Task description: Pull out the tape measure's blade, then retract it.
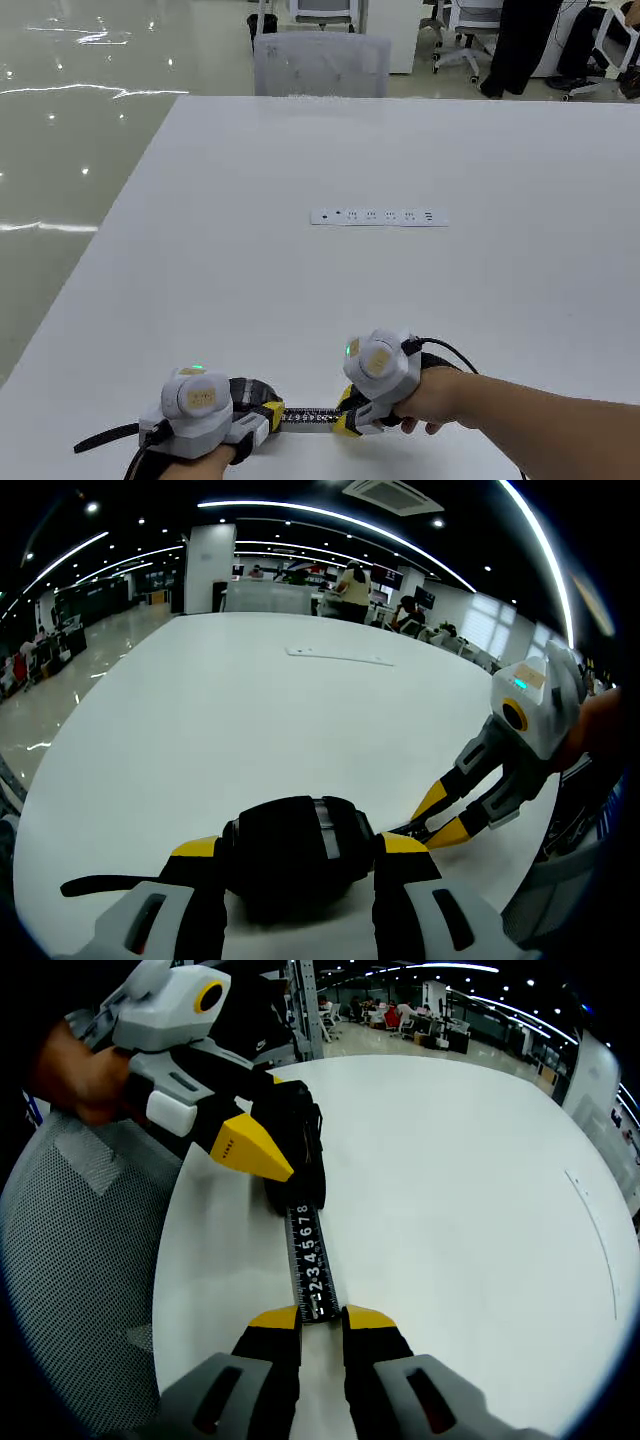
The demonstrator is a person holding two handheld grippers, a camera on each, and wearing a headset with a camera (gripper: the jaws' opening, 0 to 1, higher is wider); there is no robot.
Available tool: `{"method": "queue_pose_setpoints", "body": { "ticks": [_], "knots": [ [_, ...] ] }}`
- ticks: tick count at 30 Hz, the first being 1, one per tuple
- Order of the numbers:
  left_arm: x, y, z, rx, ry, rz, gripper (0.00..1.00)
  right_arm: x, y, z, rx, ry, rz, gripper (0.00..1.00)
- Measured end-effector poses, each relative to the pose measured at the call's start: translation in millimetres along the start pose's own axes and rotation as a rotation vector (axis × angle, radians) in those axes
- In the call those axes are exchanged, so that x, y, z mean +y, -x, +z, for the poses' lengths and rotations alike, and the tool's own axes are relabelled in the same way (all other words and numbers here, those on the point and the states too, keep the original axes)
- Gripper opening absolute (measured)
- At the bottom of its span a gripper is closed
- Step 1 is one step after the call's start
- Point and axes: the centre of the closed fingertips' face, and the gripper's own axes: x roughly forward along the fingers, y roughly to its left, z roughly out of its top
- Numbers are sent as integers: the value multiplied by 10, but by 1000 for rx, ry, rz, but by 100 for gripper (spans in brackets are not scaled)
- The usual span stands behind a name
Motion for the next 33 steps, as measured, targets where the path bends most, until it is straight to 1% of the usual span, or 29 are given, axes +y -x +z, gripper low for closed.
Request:
{"method": "queue_pose_setpoints", "body": {
  "ticks": [12,16,23,26,33],
  "knots": [
    [-5,10,1,3,1,-5,55,41,-68,129,-15,-8,9,14],
    [-3,8,2,4,1,-5,55,35,-86,141,-17,-4,12,14],
    [-1,6,4,6,9,-2,55,43,-109,172,-24,-21,12,14],
    [0,9,0,9,11,-3,55,55,-143,206,-28,-28,16,14],
    [0,11,1,11,10,-8,55,83,-217,297,-36,-16,19,14]
  ]
}}
